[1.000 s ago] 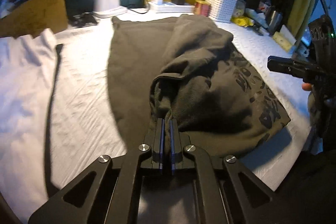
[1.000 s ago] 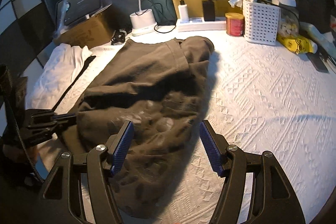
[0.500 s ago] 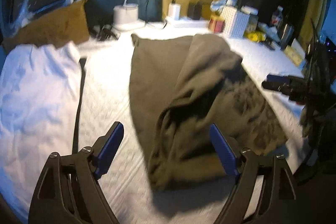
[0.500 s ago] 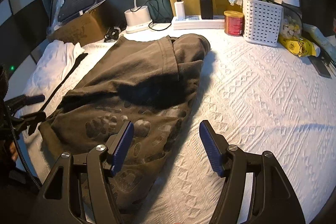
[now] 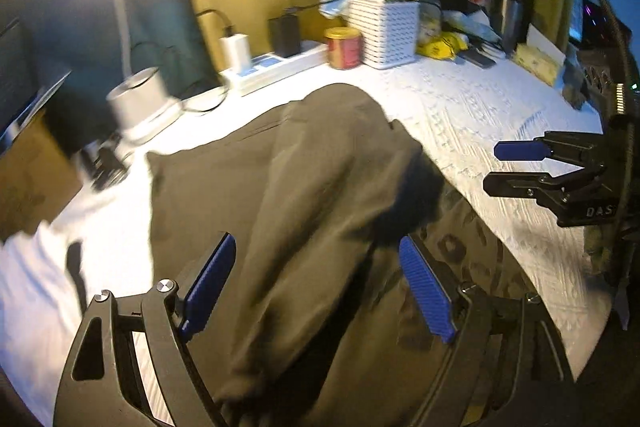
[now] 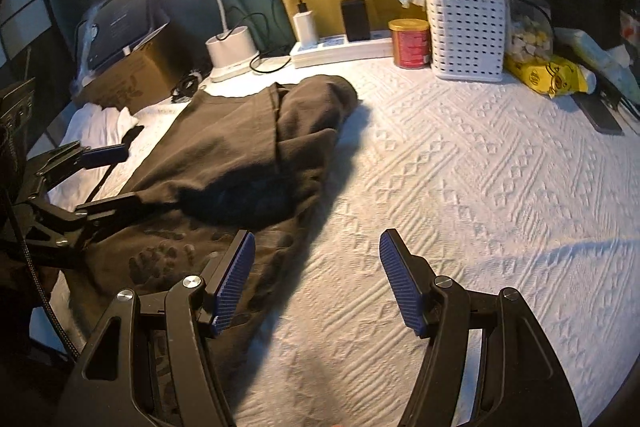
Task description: Fold small clothes
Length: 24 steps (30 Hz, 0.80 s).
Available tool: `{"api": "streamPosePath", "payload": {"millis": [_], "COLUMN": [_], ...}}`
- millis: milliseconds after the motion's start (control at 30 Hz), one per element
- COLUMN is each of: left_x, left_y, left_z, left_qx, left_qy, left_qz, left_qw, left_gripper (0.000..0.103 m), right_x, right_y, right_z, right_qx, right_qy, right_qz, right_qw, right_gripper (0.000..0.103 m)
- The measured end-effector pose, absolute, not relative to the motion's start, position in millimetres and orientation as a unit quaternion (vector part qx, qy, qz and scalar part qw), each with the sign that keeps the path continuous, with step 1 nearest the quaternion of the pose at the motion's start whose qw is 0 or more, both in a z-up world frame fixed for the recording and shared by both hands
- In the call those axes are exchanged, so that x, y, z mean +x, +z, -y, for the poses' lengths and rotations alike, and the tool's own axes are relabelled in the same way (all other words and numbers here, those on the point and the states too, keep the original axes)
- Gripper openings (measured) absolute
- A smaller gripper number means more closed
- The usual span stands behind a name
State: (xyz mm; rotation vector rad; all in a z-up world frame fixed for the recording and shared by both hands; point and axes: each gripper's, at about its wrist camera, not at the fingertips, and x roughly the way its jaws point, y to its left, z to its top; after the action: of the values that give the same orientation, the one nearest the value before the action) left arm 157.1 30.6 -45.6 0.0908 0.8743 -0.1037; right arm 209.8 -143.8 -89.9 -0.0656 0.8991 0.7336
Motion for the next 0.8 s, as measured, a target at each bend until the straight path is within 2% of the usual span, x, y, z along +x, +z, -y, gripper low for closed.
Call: {"api": "streamPosePath", "payload": {"millis": [333,433,533,633,733,767,800], "left_x": [203.8,208.8,210.2,212.8,212.9,212.5,211.8], "left_y": [-69.7,-71.5,-66.1,-63.1,-62.9,-62.5,-61.7], "left_z": [-1.1,-10.4,-24.9,-40.0,-58.8,-64.9,-70.2], "left_qx": [0.122,0.105,0.086,0.072,0.052,0.047,0.043], "left_qy": [-0.091,-0.095,-0.093,-0.087,-0.082,-0.078,-0.073], "left_qz": [-0.454,-0.457,-0.447,-0.441,-0.434,-0.431,-0.428], "left_qw": [0.878,0.878,0.886,0.891,0.896,0.898,0.900], "left_gripper": [0.083,0.060,0.047,0.024,0.017,0.008,0.008], "right_x": [225.6,228.3,231.7,235.4,239.5,240.7,242.2], "right_y": [-97.0,-98.9,-100.4,-100.9,-99.0,-98.3,-97.8], "right_z": [156.9,155.3,150.5,145.0,138.0,135.3,132.6], "right_qx": [-0.016,-0.018,-0.024,-0.030,-0.037,-0.040,-0.042], "right_qy": [0.334,0.331,0.328,0.326,0.324,0.324,0.325], "right_qz": [-0.428,-0.431,-0.435,-0.436,-0.437,-0.436,-0.436], "right_qw": [0.840,0.839,0.838,0.838,0.838,0.838,0.838], "right_gripper": [0.068,0.068,0.068,0.068,0.068,0.068,0.068]}}
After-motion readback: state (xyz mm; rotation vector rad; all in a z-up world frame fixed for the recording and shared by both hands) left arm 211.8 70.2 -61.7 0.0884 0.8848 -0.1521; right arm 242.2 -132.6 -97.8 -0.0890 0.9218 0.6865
